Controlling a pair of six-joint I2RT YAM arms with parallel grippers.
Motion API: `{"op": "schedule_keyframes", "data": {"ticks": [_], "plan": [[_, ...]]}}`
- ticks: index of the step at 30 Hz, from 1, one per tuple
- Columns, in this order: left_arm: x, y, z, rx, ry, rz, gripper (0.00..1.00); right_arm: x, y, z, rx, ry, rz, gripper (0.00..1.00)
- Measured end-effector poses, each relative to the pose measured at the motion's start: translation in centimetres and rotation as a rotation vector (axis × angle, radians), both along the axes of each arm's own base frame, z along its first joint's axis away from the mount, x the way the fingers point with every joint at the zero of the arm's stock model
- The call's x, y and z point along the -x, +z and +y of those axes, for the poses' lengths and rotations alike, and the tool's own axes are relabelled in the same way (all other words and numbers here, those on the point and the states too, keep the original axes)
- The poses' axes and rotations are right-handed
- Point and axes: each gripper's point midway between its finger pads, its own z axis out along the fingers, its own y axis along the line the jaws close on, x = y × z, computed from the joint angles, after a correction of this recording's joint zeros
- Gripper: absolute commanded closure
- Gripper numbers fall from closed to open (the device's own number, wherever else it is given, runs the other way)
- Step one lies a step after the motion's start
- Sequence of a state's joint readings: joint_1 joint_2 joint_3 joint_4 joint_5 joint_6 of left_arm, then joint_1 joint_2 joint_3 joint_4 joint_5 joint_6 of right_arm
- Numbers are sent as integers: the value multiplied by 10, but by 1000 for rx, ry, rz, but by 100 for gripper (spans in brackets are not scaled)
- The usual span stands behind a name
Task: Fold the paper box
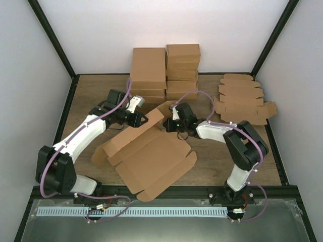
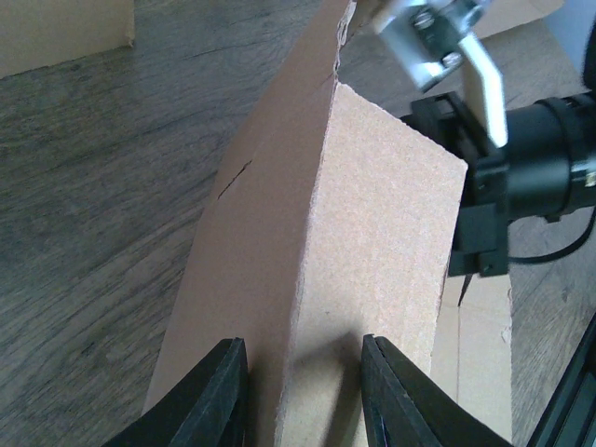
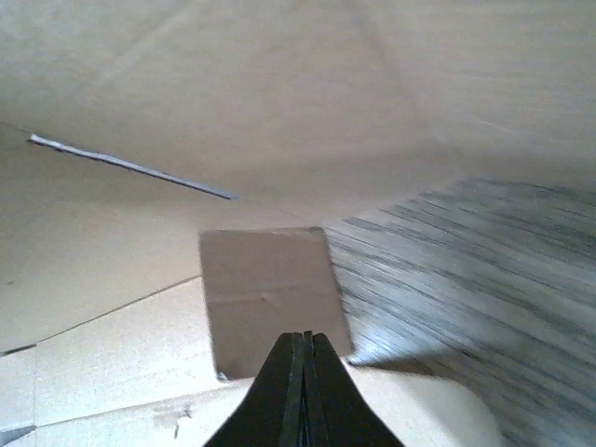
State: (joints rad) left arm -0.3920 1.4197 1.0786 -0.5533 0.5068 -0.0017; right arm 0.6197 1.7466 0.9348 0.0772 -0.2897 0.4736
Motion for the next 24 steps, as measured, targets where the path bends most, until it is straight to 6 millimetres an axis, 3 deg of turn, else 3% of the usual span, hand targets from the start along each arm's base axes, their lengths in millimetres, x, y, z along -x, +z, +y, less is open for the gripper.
{"op": "schedule_keyframes", "data": {"ticks": [9,14,20,22,24], "plan": [[0,0,0,2,-1,1,64,-1,17,-43,-29,-117,-25,96],[-1,0,1,3,2,1,64,-9,30,-62,-48,-99,-108,76],[-1,0,1,6,4,4,64,-13,61,-69,-85,-68,-306,69],[-1,0,1,7,3,5,64,-16,73,-71,-114,-76,-374,56],[-1,0,0,9,2,5,64,-15,82,-76,-128,-73,-442,35]]}}
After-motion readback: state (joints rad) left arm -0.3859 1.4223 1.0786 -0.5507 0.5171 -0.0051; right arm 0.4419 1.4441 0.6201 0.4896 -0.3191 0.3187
